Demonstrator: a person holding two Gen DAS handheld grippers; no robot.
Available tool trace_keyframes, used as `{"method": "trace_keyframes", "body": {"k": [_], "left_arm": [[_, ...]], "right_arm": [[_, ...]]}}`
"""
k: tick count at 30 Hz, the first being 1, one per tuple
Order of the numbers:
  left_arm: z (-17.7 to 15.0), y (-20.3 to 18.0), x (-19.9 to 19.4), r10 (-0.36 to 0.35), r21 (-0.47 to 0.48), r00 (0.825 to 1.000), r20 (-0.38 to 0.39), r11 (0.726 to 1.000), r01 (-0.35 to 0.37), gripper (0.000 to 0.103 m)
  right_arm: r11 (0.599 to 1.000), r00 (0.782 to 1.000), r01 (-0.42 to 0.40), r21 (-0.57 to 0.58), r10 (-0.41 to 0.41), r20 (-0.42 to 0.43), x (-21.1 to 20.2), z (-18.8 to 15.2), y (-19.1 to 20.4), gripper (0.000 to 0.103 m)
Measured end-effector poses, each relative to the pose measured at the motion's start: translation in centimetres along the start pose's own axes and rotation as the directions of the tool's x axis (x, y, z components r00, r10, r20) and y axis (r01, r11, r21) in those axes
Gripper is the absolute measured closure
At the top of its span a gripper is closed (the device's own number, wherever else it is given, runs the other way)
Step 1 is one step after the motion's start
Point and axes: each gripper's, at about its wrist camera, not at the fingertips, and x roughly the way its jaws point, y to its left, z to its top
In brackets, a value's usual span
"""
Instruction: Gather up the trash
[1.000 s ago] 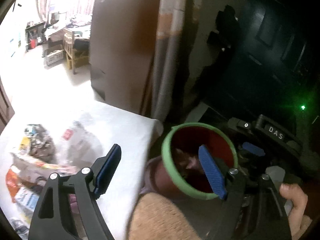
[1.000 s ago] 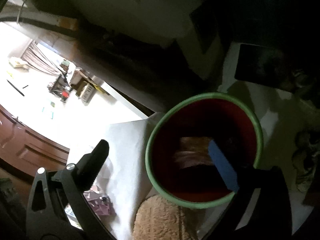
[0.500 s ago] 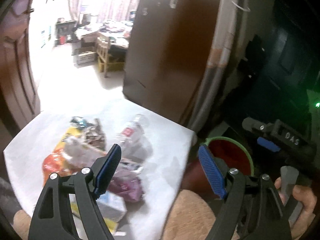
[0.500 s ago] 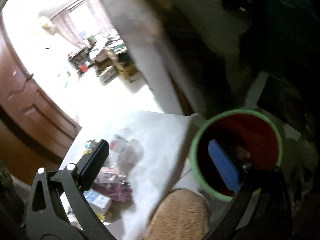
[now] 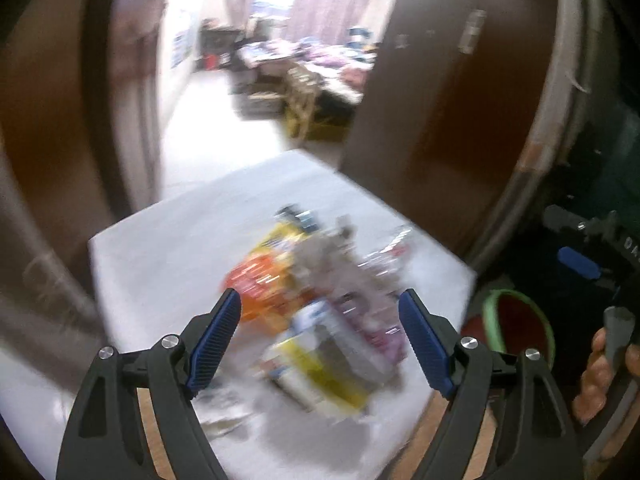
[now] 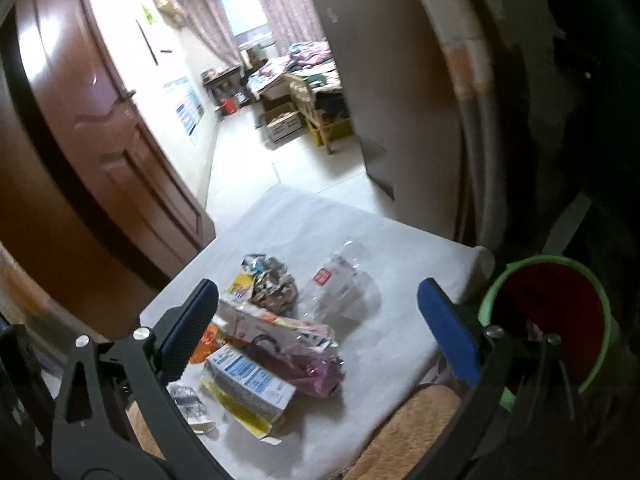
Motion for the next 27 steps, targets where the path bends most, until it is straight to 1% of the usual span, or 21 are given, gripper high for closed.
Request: {"method": "trace_keyframes", "body": {"k": [2, 3, 7, 9, 11, 14, 15, 16, 19, 21, 23, 24, 25, 26, 27], "left_arm": [[-1.4, 2.5, -0.1, 0.049, -0.050, 0.998, -0.037, 0.997, -0.050, 0.026], [-2.3, 3.8, 0.2, 0.066, -0.083, 0.995, -0.070, 0.994, -0.072, 0.026], [-4.8, 6.4, 2.3, 0.072, -0.147, 0.979, -0.191, 0.984, -0.101, 0.026], [-5.6, 6.8, 3.6, 0.095, -0.141, 0.969, -0.229, 0.982, -0.129, 0.026], [-6.0, 7.2, 4.9, 0.104, -0.139, 0.961, -0.254, 0.980, -0.143, 0.026], [-6.4, 8.0, 6.8, 0.149, -0.125, 0.952, -0.266, 0.974, -0.187, 0.026], [-6.4, 8.2, 7.4, 0.170, -0.114, 0.946, -0.274, 0.971, -0.208, 0.026], [-6.5, 8.7, 8.4, 0.195, -0.105, 0.936, -0.293, 0.967, -0.234, 0.026], [-7.1, 9.6, 10.3, 0.220, -0.103, 0.915, -0.338, 0.958, -0.268, 0.026], [-7.5, 10.1, 11.4, 0.217, -0.110, 0.903, -0.370, 0.955, -0.275, 0.027], [-7.3, 9.9, 11.7, 0.209, -0.111, 0.903, -0.376, 0.957, -0.267, 0.028], [-7.3, 10.0, 11.9, 0.198, -0.112, 0.905, -0.377, 0.960, -0.257, 0.037], [-7.3, 10.0, 12.2, 0.186, -0.115, 0.905, -0.383, 0.962, -0.246, 0.044], [-7.3, 10.0, 12.2, 0.180, -0.118, 0.907, -0.381, 0.963, -0.240, 0.045], [-7.3, 10.1, 12.2, 0.171, -0.125, 0.913, -0.371, 0.965, -0.231, 0.046]], "right_arm": [[1.000, 1.000, -0.012, -0.019, 0.012, -0.019, 0.6, -0.4, 0.8, 0.005], [1.000, 0.999, -0.016, -0.025, 0.016, -0.029, 0.9, -0.5, 1.1, 0.005], [0.998, 0.997, -0.031, -0.053, 0.027, -0.070, 2.1, -1.1, 2.5, 0.005], [0.996, 0.995, -0.032, -0.081, 0.024, -0.092, 2.7, -1.6, 3.1, 0.005], [0.994, 0.993, -0.028, -0.104, 0.016, -0.117, 3.2, -2.2, 3.4, 0.005], [0.993, 0.987, -0.026, -0.114, 0.008, -0.163, 4.2, -3.0, 3.6, 0.005], [0.993, 0.984, -0.028, -0.113, 0.008, -0.176, 4.4, -3.2, 3.6, 0.005], [0.993, 0.982, -0.031, -0.113, 0.009, -0.188, 4.7, -3.5, 3.6, 0.005], [0.992, 0.978, -0.035, -0.125, 0.008, -0.206, 5.1, -4.0, 3.8, 0.005], [0.991, 0.976, -0.038, -0.130, 0.009, -0.220, 5.5, -4.3, 4.0, 0.005], [0.990, 0.971, -0.046, -0.132, 0.014, -0.237, 5.9, -4.6, 4.0, 0.005], [0.990, 0.970, -0.048, -0.133, 0.014, -0.244, 6.1, -4.7, 4.1, 0.005], [0.989, 0.967, -0.052, -0.136, 0.016, -0.253, 6.4, -4.9, 4.2, 0.005], [0.989, 0.965, -0.055, -0.140, 0.017, -0.260, 6.6, -5.1, 4.2, 0.005], [0.987, 0.962, -0.060, -0.149, 0.018, -0.272, 6.9, -5.3, 4.4, 0.005]]}}
